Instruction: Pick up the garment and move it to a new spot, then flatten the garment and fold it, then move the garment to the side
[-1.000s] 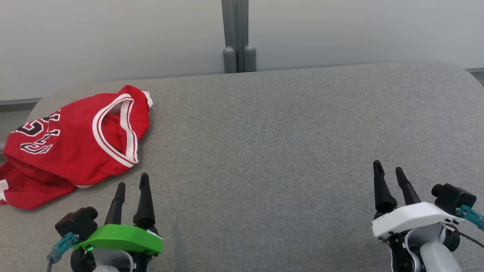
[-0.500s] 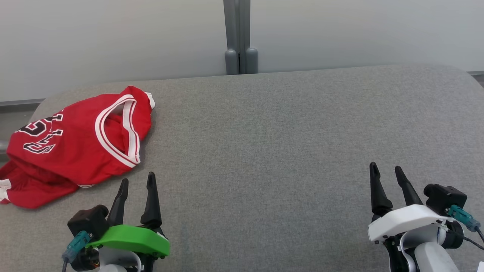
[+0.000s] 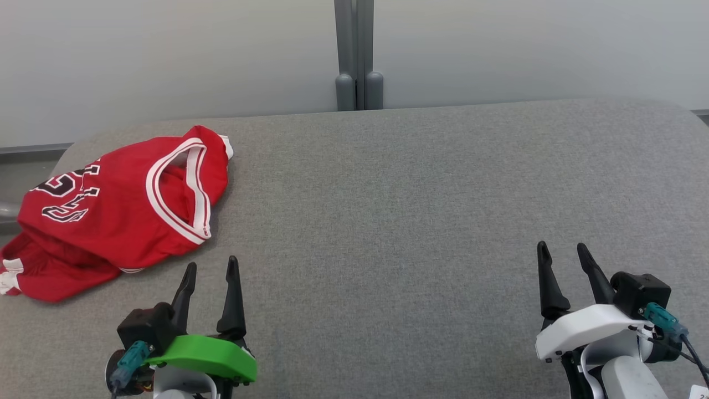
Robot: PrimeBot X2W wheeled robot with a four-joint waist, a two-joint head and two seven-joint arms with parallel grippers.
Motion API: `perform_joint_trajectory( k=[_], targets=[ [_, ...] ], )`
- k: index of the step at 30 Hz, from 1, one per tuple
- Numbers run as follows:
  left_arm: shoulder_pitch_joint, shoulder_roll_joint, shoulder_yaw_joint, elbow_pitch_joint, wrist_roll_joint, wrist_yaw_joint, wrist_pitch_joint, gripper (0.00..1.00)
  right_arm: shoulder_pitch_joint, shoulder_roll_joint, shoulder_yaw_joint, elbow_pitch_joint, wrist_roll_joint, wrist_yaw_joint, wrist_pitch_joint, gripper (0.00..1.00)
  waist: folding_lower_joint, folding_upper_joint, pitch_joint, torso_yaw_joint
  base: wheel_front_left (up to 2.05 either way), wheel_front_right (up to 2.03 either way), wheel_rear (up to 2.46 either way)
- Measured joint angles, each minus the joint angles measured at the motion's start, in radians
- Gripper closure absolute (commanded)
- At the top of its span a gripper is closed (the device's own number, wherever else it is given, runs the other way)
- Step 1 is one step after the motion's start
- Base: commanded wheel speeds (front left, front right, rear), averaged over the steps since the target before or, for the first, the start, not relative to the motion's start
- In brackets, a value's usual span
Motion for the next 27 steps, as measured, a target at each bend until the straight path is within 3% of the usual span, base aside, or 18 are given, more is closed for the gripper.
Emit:
perform_joint_trajectory(
  k=[27],
  targets=[
    [-0.006, 0.002, -0.03, 0.037, 0.167, 0.027, -0.051, 0.0, -0.01, -0.002, 0.0, 0.026, -0.198, 0.0, -0.052, 0.0, 0.0, 0.0, 0.001, 0.005, 0.0, 0.0, 0.0]
  ],
)
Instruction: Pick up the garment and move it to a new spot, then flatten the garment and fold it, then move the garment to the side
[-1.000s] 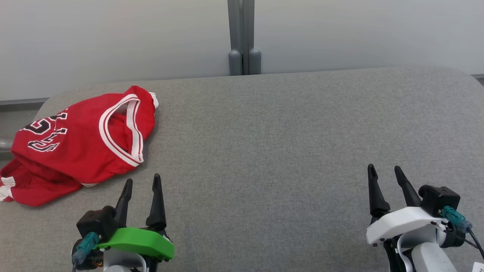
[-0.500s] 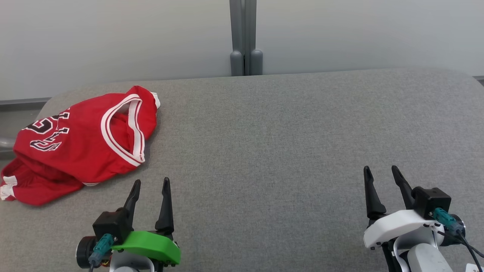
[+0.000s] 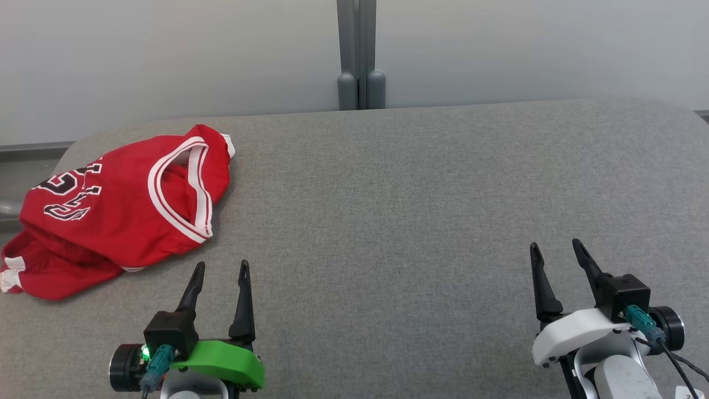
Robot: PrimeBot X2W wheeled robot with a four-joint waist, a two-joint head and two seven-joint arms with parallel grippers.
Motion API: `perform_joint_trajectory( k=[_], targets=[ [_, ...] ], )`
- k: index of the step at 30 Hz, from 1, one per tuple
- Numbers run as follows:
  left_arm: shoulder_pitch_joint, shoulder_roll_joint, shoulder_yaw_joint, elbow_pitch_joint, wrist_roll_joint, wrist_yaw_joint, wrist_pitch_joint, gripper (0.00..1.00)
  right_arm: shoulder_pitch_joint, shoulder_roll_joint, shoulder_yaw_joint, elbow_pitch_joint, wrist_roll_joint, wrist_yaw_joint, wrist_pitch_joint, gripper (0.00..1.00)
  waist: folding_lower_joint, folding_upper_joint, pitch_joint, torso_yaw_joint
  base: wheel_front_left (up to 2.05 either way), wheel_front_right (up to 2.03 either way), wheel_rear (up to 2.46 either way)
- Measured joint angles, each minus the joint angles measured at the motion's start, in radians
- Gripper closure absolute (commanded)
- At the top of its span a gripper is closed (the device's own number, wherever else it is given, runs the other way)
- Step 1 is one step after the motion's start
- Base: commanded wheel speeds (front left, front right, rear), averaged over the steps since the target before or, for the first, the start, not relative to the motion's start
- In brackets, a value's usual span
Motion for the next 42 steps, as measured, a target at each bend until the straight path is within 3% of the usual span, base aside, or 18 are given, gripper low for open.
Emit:
perform_joint_trajectory(
  k=[22, 31, 42],
  targets=[
    [-0.003, 0.001, -0.009, 0.006, 0.003, 0.0, -0.007, 0.0, 0.001, -0.001, -0.002, -0.004, -0.029, 0.001, -0.006, 0.0, 0.0, 0.0, -0.003, 0.04, 0.0, 0.0, 0.0],
    [-0.01, 0.001, 0.011, 0.016, 0.028, -0.009, -0.008, 0.0, 0.024, -0.001, -0.02, -0.024, -0.039, 0.001, -0.006, 0.0, 0.0, 0.0, -0.004, 0.151, 0.0, 0.0, 0.0],
    [-0.008, 0.002, 0.05, 0.016, 0.051, -0.018, -0.007, 0.0, 0.022, -0.001, -0.005, -0.034, -0.035, 0.001, -0.007, 0.0, 0.0, 0.0, -0.003, 0.341, 0.0, 0.0, 0.0]
  ],
)
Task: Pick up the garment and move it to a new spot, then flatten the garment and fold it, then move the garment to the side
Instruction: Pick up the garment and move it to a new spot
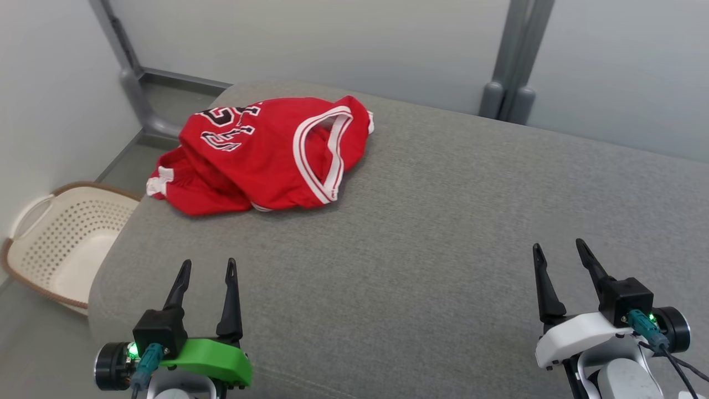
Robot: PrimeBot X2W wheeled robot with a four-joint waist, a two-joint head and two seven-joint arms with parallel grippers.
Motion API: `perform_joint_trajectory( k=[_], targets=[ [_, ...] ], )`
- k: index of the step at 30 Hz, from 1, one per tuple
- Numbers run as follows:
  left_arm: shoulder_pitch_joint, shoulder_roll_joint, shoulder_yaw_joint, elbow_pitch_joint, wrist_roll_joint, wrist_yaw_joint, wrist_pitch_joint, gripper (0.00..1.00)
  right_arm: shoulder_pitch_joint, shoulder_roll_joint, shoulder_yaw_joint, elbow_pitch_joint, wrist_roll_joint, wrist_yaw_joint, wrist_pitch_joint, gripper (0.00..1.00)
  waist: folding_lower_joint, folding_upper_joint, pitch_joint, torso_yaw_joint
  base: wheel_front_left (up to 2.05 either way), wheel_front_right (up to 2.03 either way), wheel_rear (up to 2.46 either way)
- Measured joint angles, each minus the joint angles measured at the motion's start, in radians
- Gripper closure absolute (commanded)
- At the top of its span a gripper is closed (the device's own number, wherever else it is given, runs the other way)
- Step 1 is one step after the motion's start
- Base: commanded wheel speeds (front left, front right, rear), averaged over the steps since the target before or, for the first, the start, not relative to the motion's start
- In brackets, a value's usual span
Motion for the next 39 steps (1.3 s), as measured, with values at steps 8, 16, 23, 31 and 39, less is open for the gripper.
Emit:
perform_joint_trajectory(
  k=[8, 16, 23, 31, 39],
  targets=[
    [0.017, 0.001, 0.049, -0.03, -0.002, 0.019, 0.0, 0.0, -0.03, 0.001, 0.038, 0.008, 0.002, 0.0, 0.0, 0.0, 0.0, 0.0, 0.008, 0.116, 0.0, 0.0, 0.0],
    [0.028, 0.001, 0.071, -0.048, -0.013, 0.032, 0.0, 0.0, -0.052, 0.0, 0.058, 0.022, 0.008, 0.0, 0.0, 0.0, 0.0, 0.0, 0.036, 0.147, 0.0, 0.0, 0.0],
    [-0.04, 0.001, 0.067, 0.069, -0.013, 0.02, 0.0, 0.0, -0.046, 0.001, 0.051, 0.012, 0.002, 0.0, 0.0, 0.0, 0.0, 0.0, 0.05, 0.143, 0.0, 0.0, 0.0],
    [-0.322, 0.002, 0.053, 0.302, -0.105, -0.024, 0.065, 0.0, -0.042, 0.001, 0.055, -0.041, -0.032, 0.0, 0.015, 0.0, 0.0, 0.0, 0.082, 0.115, 0.0, 0.0, 0.0],
    [-0.611, 0.037, 0.099, 0.524, -0.221, -0.064, 0.184, 0.0, -0.096, 0.001, 0.131, -0.113, -0.071, 0.0, 0.06, 0.0, 0.0, 0.0, 0.146, 0.01, 0.0, 0.0, 0.0]
  ],
)
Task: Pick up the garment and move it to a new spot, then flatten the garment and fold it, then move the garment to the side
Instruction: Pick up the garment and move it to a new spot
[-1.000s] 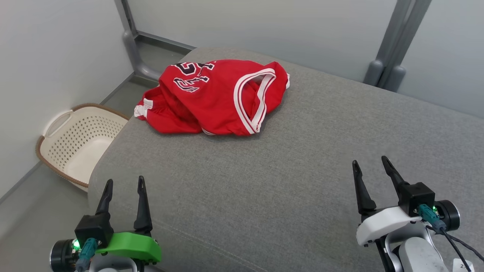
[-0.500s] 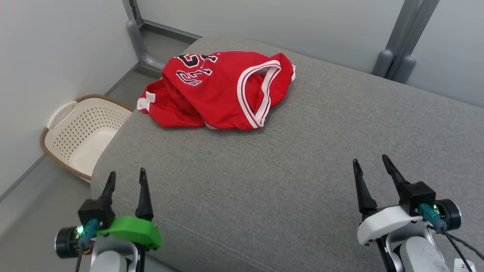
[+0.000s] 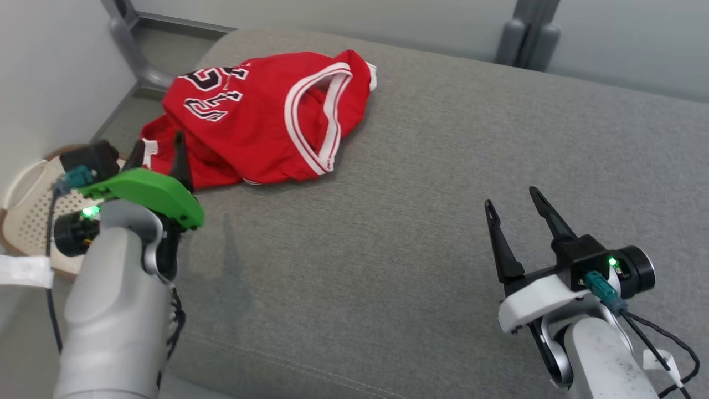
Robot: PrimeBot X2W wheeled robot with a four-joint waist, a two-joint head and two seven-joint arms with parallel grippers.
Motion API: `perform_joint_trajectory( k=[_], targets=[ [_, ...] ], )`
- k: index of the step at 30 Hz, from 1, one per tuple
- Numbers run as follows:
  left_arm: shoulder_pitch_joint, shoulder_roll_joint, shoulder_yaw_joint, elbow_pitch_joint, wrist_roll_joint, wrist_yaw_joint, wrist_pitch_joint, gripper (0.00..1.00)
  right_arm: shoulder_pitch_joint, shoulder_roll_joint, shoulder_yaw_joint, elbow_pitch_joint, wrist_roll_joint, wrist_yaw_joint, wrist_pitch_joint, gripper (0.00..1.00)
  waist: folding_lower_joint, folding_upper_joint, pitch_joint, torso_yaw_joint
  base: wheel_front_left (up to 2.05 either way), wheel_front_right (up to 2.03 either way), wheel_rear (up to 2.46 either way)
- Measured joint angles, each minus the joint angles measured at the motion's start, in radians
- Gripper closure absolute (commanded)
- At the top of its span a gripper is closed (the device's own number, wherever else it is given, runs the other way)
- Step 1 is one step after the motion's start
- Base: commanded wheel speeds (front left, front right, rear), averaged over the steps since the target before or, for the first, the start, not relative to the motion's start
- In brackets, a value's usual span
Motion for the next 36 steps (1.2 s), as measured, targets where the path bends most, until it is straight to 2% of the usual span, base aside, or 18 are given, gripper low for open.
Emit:
perform_joint_trajectory(
  k=[8, 11, 17, 23, 25, 26, 32, 36],
  targets=[
    [-0.205, 0.075, 0.048, 0.135, -0.065, -0.012, 0.111, 0.0, -0.06, -0.001, 0.056, -0.069, -0.028, 0.0, 0.025, 0.0, 0.0, 0.0, 0.113, -0.135, 0.0, 0.0, 0.0],
    [-0.265, 0.112, 0.061, 0.173, -0.083, 0.005, 0.16, 0.0, -0.072, -0.001, 0.065, -0.092, -0.027, 0.0, 0.027, 0.0, 0.0, 0.0, 0.164, -0.179, 0.0, 0.0, 0.0],
    [-0.347, 0.182, 0.069, 0.218, -0.067, 0.087, 0.21, 0.0, -0.074, -0.001, 0.065, -0.116, -0.013, 0.0, 0.028, 0.0, 0.0001, 0.0, 0.265, -0.262, 0.0, 0.0, 0.0],
    [-0.367, 0.211, 0.051, 0.269, -0.047, 0.153, 0.292, 0.0, -0.075, -0.002, 0.063, -0.118, -0.006, 0.0, 0.023, 0.0, 0.0001, 0.0, 0.337, -0.325, 0.0, 0.0, 0.0],
    [-0.372, 0.226, 0.044, 0.272, -0.04, 0.165, 0.304, 0.69, -0.077, -0.002, 0.066, -0.117, 0.003, 0.0, 0.019, 0.0, 0.0, 0.0, 0.35, -0.342, 0.0, 0.0, 0.0],
    [-0.376, 0.227, 0.041, 0.271, -0.04, 0.165, 0.308, 1.0, -0.079, -0.002, 0.065, -0.115, 0.008, 0.0, 0.016, 0.0, 0.0, 0.0, 0.355, -0.349, 0.0, 0.0, 0.0],
    [-0.385, 0.236, 0.018, 0.238, -0.034, 0.127, 0.314, 1.0, -0.089, -0.002, 0.076, -0.075, 0.041, 0.0, -0.003, 0.0, 0.0, 0.0, 0.338, -0.362, 0.0, 0.0, 0.0],
    [-0.403, 0.244, 0.005, 0.182, -0.03, 0.102, 0.283, 1.0, -0.091, -0.001, 0.094, -0.043, 0.081, 0.0, -0.022, 0.0, 0.0, 0.0, 0.295, -0.361, 0.0, 0.0, 0.0]
  ],
)
